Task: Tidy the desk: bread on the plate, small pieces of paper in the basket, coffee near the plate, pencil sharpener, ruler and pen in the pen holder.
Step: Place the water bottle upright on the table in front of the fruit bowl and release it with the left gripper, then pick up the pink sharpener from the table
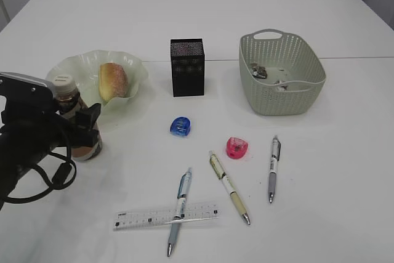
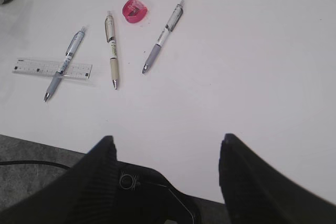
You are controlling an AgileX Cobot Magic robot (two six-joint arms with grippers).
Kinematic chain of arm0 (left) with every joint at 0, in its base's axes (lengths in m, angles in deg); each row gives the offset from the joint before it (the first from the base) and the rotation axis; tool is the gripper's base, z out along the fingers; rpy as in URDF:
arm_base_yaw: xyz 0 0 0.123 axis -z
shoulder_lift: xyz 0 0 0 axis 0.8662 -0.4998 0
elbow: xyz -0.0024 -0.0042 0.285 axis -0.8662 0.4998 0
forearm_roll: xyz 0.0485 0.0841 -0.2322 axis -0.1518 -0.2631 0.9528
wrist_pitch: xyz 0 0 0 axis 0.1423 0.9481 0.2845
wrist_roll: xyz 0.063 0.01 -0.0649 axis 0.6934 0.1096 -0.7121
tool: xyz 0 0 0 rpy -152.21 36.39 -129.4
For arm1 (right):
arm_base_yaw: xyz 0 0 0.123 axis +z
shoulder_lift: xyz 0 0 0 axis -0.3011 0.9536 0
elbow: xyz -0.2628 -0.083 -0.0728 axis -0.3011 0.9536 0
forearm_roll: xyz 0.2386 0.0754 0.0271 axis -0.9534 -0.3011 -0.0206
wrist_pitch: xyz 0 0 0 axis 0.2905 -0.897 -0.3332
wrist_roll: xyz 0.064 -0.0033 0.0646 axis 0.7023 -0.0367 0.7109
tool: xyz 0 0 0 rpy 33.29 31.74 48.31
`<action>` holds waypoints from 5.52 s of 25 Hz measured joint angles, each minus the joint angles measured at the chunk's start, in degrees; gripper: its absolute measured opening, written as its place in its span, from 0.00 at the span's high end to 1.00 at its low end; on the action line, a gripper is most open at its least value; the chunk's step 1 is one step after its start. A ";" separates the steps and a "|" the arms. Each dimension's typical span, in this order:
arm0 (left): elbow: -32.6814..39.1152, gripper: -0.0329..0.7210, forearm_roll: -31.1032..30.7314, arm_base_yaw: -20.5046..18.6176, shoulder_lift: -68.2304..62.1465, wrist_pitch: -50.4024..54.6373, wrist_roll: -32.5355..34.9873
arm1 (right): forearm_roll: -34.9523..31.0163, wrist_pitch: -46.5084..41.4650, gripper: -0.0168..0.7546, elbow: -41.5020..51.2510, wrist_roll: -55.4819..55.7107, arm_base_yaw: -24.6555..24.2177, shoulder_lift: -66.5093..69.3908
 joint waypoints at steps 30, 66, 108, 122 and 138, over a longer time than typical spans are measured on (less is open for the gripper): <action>2.34 0.31 5.13 0.00 49.05 52.83 0.00 | -3.02 0.00 0.39 0.00 0.12 0.00 0.00; -19.37 0.35 -10.66 -11.78 57.42 136.66 -16.14 | -13.37 0.43 0.39 -13.96 6.00 0.00 28.12; -19.37 0.37 -15.69 -11.78 57.55 136.68 -16.14 | 4.44 1.96 0.39 -45.41 32.37 13.98 82.93; -19.37 0.38 -15.55 -11.78 57.55 136.68 -16.55 | 8.50 2.18 0.39 -45.45 40.99 14.03 83.59; -19.37 0.38 -15.55 -11.78 57.55 136.68 -16.55 | 8.62 2.30 0.39 -45.45 45.63 14.03 85.84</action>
